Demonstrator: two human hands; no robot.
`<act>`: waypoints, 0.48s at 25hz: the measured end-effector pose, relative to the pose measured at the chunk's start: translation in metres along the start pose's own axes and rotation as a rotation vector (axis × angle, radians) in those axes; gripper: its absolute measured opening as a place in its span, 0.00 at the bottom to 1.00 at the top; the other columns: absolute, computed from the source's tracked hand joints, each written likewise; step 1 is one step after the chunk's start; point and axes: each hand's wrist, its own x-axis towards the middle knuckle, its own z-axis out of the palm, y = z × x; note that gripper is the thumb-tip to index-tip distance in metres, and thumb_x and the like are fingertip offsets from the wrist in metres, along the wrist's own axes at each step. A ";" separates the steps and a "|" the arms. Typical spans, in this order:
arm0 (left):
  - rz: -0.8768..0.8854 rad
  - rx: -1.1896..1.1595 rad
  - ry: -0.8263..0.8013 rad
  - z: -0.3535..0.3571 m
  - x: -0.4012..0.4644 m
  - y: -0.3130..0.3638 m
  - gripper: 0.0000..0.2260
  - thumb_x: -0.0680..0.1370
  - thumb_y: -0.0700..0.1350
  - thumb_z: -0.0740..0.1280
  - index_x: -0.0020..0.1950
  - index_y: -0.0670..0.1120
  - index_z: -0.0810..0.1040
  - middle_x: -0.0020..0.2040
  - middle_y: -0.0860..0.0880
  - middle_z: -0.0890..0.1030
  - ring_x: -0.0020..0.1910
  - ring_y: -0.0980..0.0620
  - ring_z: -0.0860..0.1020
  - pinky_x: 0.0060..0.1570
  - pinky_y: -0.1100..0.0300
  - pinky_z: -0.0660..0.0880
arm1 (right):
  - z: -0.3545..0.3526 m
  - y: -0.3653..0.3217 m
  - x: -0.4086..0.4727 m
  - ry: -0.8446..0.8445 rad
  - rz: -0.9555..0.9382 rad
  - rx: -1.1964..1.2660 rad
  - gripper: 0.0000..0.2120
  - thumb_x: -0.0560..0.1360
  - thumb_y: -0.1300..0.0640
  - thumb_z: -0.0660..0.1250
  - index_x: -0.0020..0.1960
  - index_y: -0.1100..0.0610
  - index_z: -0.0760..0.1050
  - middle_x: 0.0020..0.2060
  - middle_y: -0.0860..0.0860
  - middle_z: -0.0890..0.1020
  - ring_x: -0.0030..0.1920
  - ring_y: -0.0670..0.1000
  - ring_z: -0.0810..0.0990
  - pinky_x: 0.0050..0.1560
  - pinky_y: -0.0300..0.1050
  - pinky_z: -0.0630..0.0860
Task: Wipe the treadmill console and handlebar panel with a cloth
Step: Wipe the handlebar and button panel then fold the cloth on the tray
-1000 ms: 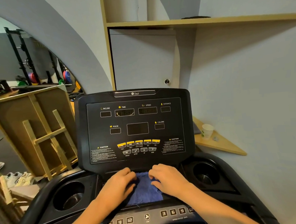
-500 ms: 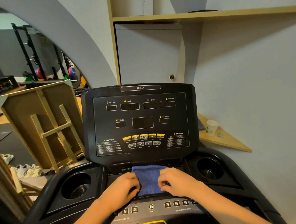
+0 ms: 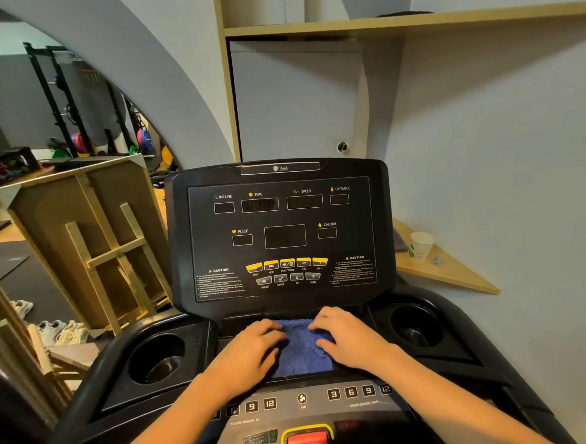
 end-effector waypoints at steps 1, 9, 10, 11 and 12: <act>-0.001 0.024 -0.012 0.002 0.004 0.001 0.17 0.81 0.49 0.61 0.69 0.50 0.75 0.69 0.52 0.73 0.66 0.54 0.71 0.67 0.60 0.68 | 0.002 -0.004 0.004 -0.017 0.002 -0.026 0.18 0.79 0.53 0.67 0.68 0.53 0.75 0.59 0.48 0.76 0.59 0.47 0.72 0.61 0.43 0.73; -0.125 0.140 -0.009 0.017 0.002 0.003 0.21 0.78 0.55 0.53 0.60 0.49 0.80 0.58 0.50 0.78 0.53 0.50 0.79 0.52 0.54 0.77 | 0.019 -0.013 0.011 -0.064 -0.033 -0.230 0.16 0.79 0.54 0.67 0.65 0.56 0.77 0.58 0.51 0.75 0.58 0.52 0.72 0.56 0.48 0.75; -0.120 0.169 0.005 0.017 0.003 0.004 0.17 0.78 0.53 0.57 0.59 0.49 0.80 0.57 0.50 0.78 0.52 0.49 0.79 0.51 0.54 0.76 | 0.020 -0.013 0.011 -0.046 -0.042 -0.246 0.15 0.79 0.55 0.67 0.64 0.57 0.78 0.58 0.52 0.75 0.58 0.53 0.72 0.55 0.48 0.75; -0.100 0.199 0.030 0.019 0.004 0.005 0.14 0.78 0.52 0.61 0.59 0.50 0.81 0.56 0.50 0.79 0.51 0.50 0.80 0.49 0.55 0.76 | 0.020 -0.013 0.009 -0.027 -0.047 -0.263 0.13 0.80 0.55 0.66 0.62 0.57 0.79 0.57 0.52 0.76 0.57 0.53 0.73 0.53 0.48 0.75; -0.071 0.236 0.045 0.021 0.003 0.003 0.12 0.77 0.51 0.64 0.58 0.50 0.81 0.54 0.51 0.79 0.49 0.50 0.80 0.47 0.56 0.76 | 0.022 -0.010 0.008 -0.007 -0.056 -0.281 0.12 0.80 0.55 0.65 0.61 0.58 0.80 0.56 0.53 0.76 0.56 0.53 0.73 0.52 0.47 0.74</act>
